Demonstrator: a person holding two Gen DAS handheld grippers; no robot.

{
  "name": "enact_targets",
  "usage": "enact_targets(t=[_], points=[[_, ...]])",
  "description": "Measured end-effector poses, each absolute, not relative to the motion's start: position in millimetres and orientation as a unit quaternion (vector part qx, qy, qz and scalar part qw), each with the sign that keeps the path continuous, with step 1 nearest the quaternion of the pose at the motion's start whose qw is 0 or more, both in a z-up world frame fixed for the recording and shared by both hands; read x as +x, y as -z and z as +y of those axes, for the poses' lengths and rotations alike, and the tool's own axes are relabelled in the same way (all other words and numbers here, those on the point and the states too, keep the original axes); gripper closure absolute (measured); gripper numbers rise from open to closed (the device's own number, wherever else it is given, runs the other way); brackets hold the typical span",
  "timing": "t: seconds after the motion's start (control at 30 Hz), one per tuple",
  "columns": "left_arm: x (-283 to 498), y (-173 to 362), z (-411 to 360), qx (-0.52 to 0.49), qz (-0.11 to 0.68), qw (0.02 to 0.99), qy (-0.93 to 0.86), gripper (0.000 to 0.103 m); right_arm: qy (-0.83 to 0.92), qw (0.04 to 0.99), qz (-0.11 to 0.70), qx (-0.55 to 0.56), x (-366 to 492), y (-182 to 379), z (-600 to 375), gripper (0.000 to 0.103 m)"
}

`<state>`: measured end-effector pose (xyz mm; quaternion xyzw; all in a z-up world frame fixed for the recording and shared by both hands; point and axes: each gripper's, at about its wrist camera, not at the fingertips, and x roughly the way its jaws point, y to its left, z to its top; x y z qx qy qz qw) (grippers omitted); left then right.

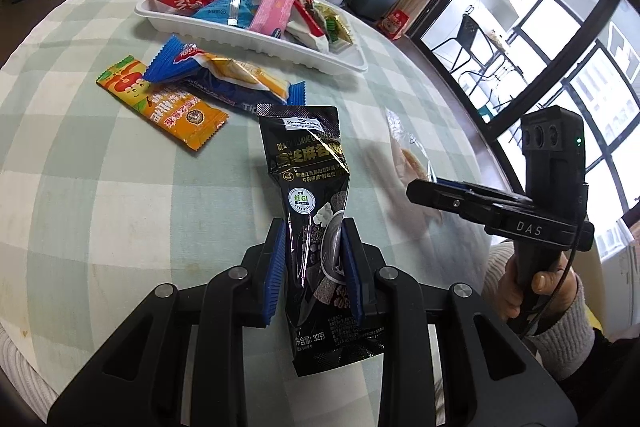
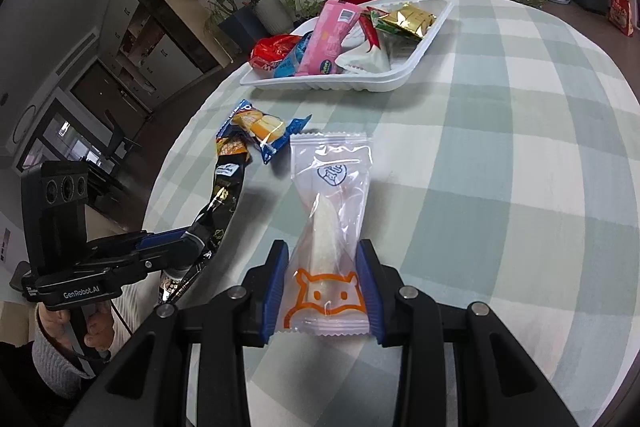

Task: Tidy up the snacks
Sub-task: 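Carry both bags into the white tray and open both tools to release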

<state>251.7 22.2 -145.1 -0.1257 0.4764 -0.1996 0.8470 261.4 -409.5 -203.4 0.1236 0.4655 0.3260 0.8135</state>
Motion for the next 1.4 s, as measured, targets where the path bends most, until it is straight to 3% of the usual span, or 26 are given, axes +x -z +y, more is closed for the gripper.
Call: enact_targets(t=[0.7,1.4], points=[[287,98,43,-0.133,0.437,0.866,0.201,0.078,-0.340,0.808,0.429,0.217,293,174,-416,0.065],[425,70,70,-0.120,0.420,0.882,0.179,0.078,-0.317,0.824,0.401,0.242,394,148,-395,0.065]])
